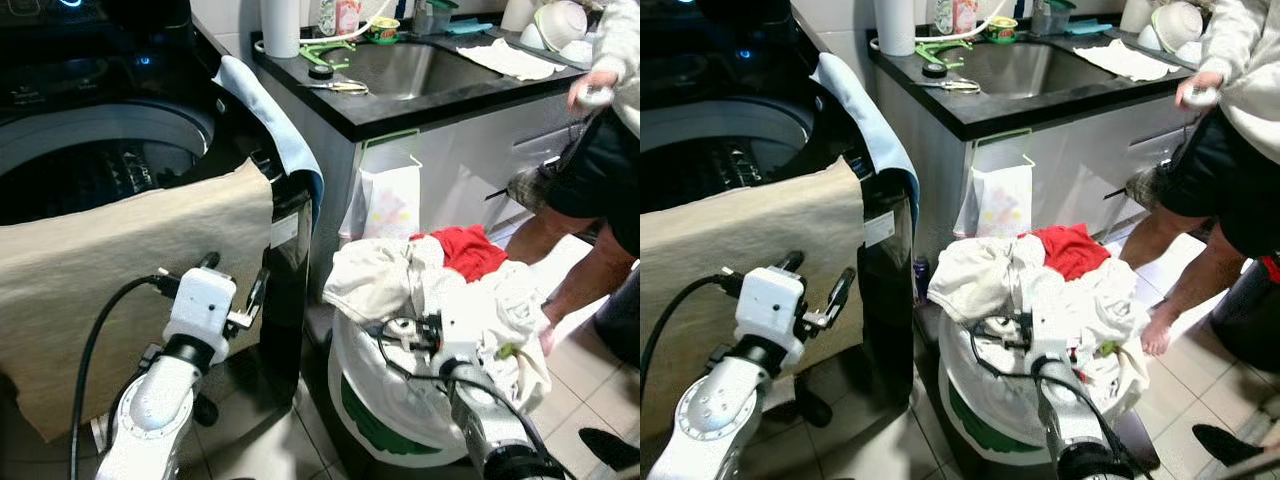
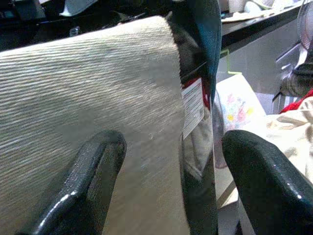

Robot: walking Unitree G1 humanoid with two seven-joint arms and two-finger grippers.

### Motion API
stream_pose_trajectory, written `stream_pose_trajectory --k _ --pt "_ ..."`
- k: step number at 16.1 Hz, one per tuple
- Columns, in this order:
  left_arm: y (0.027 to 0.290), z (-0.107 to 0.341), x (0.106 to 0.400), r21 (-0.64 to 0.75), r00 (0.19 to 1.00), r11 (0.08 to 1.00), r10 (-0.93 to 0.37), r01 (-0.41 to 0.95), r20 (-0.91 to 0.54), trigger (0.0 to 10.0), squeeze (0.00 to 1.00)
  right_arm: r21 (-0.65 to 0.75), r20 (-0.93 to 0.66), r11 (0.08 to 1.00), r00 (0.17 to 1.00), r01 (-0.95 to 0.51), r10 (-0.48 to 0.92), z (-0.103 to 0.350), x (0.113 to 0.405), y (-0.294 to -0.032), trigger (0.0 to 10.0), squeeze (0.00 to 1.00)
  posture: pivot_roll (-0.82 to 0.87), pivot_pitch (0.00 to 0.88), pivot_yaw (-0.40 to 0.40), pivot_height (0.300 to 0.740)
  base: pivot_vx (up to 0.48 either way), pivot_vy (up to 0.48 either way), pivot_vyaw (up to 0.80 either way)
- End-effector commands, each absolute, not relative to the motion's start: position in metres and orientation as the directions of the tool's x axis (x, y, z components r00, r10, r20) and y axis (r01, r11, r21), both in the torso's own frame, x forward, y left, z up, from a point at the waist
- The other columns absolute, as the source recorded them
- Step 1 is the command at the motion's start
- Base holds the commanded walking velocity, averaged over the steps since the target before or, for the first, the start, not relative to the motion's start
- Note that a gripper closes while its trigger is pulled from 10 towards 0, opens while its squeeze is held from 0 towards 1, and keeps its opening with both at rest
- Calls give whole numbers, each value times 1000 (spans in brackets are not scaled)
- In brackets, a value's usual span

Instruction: Clothes washing

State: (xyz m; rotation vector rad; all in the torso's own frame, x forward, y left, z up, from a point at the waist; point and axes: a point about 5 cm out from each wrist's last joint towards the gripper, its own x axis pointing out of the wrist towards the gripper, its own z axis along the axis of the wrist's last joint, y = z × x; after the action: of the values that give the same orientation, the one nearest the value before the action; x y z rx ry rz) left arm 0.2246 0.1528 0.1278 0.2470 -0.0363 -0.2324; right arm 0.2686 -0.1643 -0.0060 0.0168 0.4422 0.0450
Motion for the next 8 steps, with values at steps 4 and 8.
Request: stream_pose_trajectory --k 4,8 --pt "145 128 238 243 972 946 -232 216 38 10000 0 33 -93 989 985 -142 144 87 328 -148 0 0 151 0 -72 740 0 0 0" --pt "135 130 256 229 970 952 -228 204 85 10000 0 48 170 957 947 -285 273 181 364 -126 0 0 142 0 -92 740 0 0 0"
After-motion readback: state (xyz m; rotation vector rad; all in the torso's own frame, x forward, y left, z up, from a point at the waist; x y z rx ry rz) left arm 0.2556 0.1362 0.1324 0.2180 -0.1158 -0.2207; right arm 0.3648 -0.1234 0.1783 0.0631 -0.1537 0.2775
